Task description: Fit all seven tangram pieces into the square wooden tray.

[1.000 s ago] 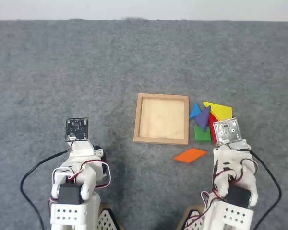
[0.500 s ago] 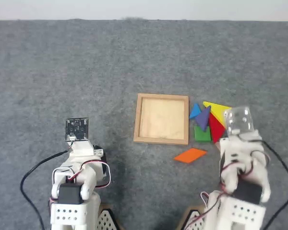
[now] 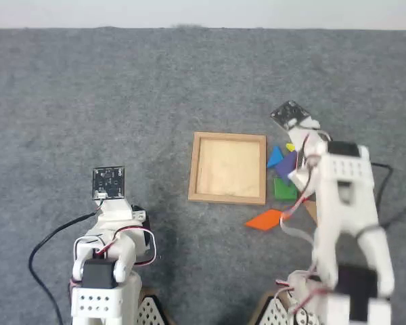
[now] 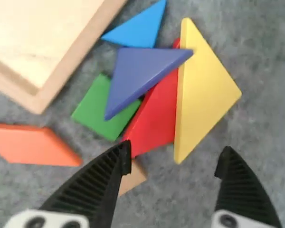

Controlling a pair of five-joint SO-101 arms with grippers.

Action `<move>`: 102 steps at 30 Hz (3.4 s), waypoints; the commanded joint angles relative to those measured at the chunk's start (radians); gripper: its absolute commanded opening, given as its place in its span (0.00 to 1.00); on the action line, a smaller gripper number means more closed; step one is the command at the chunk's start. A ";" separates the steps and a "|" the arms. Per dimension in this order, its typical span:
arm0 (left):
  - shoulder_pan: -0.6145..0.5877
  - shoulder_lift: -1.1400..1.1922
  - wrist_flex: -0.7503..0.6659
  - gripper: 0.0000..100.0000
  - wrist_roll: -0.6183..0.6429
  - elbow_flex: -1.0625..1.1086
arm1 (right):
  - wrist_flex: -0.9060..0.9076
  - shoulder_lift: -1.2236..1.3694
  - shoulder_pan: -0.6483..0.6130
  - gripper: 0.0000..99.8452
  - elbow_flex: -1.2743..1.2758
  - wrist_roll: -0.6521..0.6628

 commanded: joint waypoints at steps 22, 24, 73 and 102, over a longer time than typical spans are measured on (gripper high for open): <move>-0.006 -0.020 0.005 0.01 -0.015 -0.013 | 0.022 0.708 0.130 0.30 -0.615 0.118; -0.006 -0.020 0.005 0.01 -0.015 -0.013 | 0.022 0.710 0.134 0.30 -0.620 0.120; -0.006 -0.020 0.005 0.01 -0.015 -0.013 | 0.087 0.961 0.197 0.31 -0.927 0.288; -0.006 -0.020 0.005 0.01 -0.015 -0.013 | 0.286 0.624 0.361 0.20 -0.922 -0.132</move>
